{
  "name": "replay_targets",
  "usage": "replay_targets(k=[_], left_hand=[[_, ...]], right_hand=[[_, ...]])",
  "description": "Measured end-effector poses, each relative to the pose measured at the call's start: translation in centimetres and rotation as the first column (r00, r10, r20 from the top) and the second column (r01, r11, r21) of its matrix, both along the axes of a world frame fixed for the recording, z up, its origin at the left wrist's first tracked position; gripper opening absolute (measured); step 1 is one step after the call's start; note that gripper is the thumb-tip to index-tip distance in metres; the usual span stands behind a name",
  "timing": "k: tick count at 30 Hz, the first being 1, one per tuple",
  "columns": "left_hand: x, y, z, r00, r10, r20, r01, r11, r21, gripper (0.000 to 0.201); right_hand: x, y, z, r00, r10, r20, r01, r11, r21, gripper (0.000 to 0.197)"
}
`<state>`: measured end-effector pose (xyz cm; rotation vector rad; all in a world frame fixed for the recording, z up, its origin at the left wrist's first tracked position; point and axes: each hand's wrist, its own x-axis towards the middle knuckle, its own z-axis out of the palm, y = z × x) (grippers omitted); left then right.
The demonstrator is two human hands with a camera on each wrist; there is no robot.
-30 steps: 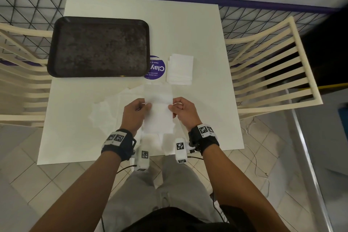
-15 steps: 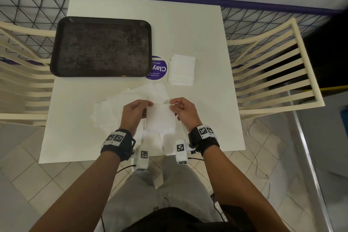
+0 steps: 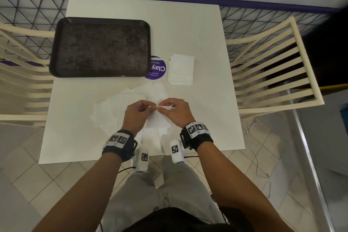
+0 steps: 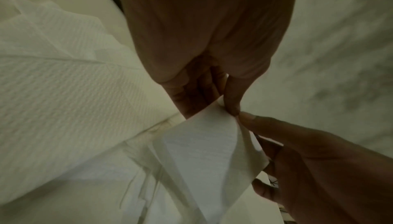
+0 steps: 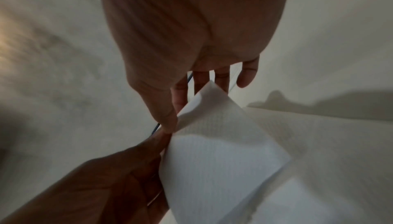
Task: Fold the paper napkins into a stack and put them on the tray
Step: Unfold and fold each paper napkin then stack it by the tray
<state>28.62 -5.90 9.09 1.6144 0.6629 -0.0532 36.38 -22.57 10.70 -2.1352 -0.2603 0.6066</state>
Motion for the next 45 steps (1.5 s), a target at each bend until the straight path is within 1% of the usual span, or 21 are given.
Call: replay_targets(k=[2, 6, 11, 14, 19, 24, 26, 28, 29, 31, 33, 35, 37, 39, 42, 45], left_hand=[[0.0, 0.0, 0.1, 1.0, -0.01, 0.007, 0.01, 0.999, 0.031, 0.002], [-0.2, 0.3, 0.4, 1.0, -0.02, 0.01, 0.019, 0.997, 0.075, 0.002], [-0.2, 0.4, 0.6, 0.999, -0.001, 0.037, -0.004, 0.988, 0.154, 0.002], [-0.2, -0.1, 0.6, 0.998, -0.025, 0.055, 0.012, 0.973, 0.229, 0.004], [0.4, -0.9, 0.8, 0.997, -0.007, 0.077, -0.014, 0.962, 0.272, 0.007], [1.5, -0.9, 0.5, 0.997, -0.039, 0.066, 0.017, 0.953, 0.303, 0.007], [1.9, -0.8, 0.3, 0.997, -0.034, 0.069, 0.012, 0.953, 0.302, 0.008], [2.4, -0.7, 0.2, 0.998, -0.011, 0.068, -0.009, 0.955, 0.298, 0.008], [2.6, -0.6, 0.1, 0.998, 0.004, 0.063, -0.023, 0.956, 0.292, 0.008], [3.3, -0.4, 0.2, 0.998, 0.031, 0.051, -0.044, 0.959, 0.28, 0.007], [4.0, -0.5, 0.3, 0.998, 0.049, 0.037, -0.057, 0.961, 0.271, 0.008], [4.6, -0.5, 0.4, 0.998, 0.068, 0.016, -0.07, 0.966, 0.25, 0.013], [4.8, -0.5, 0.6, 0.997, 0.07, -0.03, -0.062, 0.977, 0.204, 0.019], [4.5, -0.4, 0.3, 0.997, 0.03, -0.07, -0.017, 0.982, 0.19, 0.022], [3.4, -0.2, -0.7, 0.989, -0.062, -0.131, 0.084, 0.982, 0.17, 0.017], [2.3, -0.1, -1.8, 0.969, -0.13, -0.209, 0.166, 0.972, 0.167, 0.015]], right_hand=[[0.0, 0.5, -0.3, 0.999, 0.021, 0.024, -0.02, 0.999, -0.03, 0.023], [0.2, 0.4, -0.3, 1.0, 0.001, 0.016, -0.001, 1.0, -0.002, 0.002], [1.0, -1.5, -0.1, 0.991, -0.098, -0.091, 0.103, 0.993, 0.052, 0.008], [1.1, -1.7, -0.2, 0.982, -0.148, -0.116, 0.16, 0.982, 0.096, 0.012], [1.1, -1.3, -0.6, 0.954, -0.243, -0.174, 0.272, 0.948, 0.165, 0.015], [1.3, -1.3, -0.8, 0.901, -0.334, -0.277, 0.397, 0.893, 0.211, 0.005], [1.6, -1.4, -0.7, 0.875, -0.364, -0.32, 0.44, 0.872, 0.213, 0.009], [2.1, -1.4, -0.6, 0.865, -0.355, -0.355, 0.441, 0.875, 0.2, 0.015], [2.3, -1.4, -0.7, 0.872, -0.326, -0.365, 0.411, 0.893, 0.183, 0.018], [2.9, -1.5, -1.0, 0.896, -0.239, -0.374, 0.303, 0.945, 0.124, 0.022], [3.6, -1.5, -1.1, 0.922, -0.148, -0.357, 0.191, 0.978, 0.088, 0.014], [4.9, -1.5, -1.3, 0.946, -0.12, -0.301, 0.14, 0.989, 0.043, 0.007], [7.0, -1.4, -1.6, 0.959, -0.18, -0.219, 0.18, 0.983, -0.017, 0.007], [9.7, -1.3, -1.5, 0.953, -0.269, -0.142, 0.264, 0.963, -0.055, 0.008], [14.0, -1.6, -1.4, 0.94, -0.34, -0.033, 0.334, 0.935, -0.121, 0.019], [17.3, -1.6, -1.4, 0.919, -0.395, 0.005, 0.39, 0.904, -0.173, 0.024]])
